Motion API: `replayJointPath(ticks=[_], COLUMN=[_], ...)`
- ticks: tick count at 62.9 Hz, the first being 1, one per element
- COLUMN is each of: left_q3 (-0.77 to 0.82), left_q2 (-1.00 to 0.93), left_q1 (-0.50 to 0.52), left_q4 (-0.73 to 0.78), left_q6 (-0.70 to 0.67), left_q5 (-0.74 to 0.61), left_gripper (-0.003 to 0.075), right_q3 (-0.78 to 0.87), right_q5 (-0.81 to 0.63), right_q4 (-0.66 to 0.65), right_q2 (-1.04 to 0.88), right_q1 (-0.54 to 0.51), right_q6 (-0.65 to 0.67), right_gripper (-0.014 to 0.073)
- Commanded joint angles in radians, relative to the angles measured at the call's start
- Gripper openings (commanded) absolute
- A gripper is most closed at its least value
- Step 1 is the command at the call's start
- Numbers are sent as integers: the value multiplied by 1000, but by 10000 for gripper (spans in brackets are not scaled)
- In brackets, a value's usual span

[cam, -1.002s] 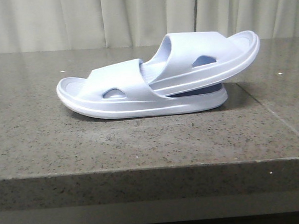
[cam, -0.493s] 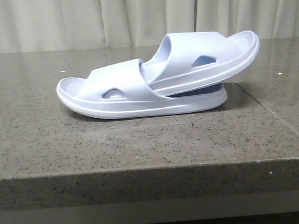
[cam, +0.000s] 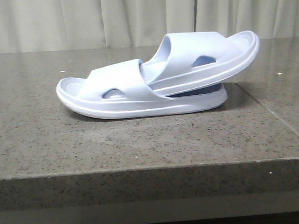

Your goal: Insert blue slippers together front up

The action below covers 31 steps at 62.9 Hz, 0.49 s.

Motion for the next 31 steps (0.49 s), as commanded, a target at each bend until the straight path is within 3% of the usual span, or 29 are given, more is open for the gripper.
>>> replayJointPath(ticks=[1,10,31], left_q3=[15,77,77], left_q2=[-18,-23,-23], left_q1=[1,1,-42], left_q4=[-8,-8,21], left_q6=[-3,-13,-12], left_q5=[-128,-215,-209], left_gripper=[-20,-20,-20], right_q3=[-22,-22,-22], right_q5=[-55,-55,-56], right_q4=[-3,-3,-3], right_q2=[8,8,8], right_q1=[1,1,1], right_q6=[-3,-3,-3], right_gripper=[-67,-67,-67])
